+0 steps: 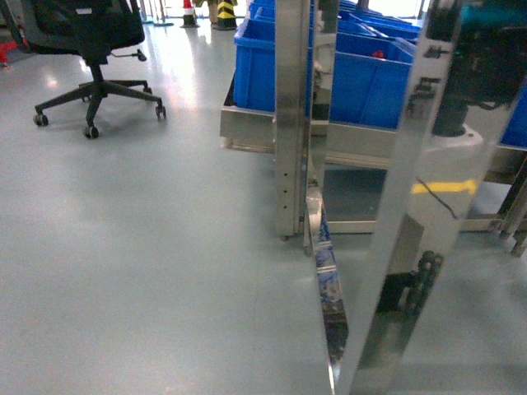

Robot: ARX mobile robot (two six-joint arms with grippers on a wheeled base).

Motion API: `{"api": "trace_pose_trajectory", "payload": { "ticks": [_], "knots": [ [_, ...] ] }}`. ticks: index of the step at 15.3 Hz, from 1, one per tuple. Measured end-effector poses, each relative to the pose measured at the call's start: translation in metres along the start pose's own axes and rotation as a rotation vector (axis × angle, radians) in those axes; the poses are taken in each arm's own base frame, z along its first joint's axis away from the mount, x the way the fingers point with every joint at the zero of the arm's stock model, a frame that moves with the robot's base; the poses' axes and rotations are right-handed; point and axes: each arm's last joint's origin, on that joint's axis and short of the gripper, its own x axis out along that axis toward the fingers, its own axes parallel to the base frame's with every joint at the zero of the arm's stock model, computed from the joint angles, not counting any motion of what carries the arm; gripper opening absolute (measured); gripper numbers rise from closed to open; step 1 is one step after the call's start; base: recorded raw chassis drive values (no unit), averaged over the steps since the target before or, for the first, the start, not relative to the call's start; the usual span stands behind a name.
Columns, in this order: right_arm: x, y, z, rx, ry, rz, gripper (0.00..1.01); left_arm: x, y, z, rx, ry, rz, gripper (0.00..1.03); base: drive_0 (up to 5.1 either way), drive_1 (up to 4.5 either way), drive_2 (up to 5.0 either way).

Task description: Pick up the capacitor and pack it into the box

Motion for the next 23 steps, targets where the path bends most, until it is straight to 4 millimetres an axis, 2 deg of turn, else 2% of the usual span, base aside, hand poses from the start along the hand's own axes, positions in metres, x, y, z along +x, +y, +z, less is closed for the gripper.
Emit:
{"api": "trace_pose_trajectory", "payload": {
  "ticks": [23],
  "knots": [
    [0.0000, 0.0000, -0.0003, 0.000, 0.003, 0.002, 0.98, 0.0000, 0.0000, -0.0003, 0.000, 0.003, 0.001, 0.44, -5.0, 2.47, 2.5]
  ]
}}
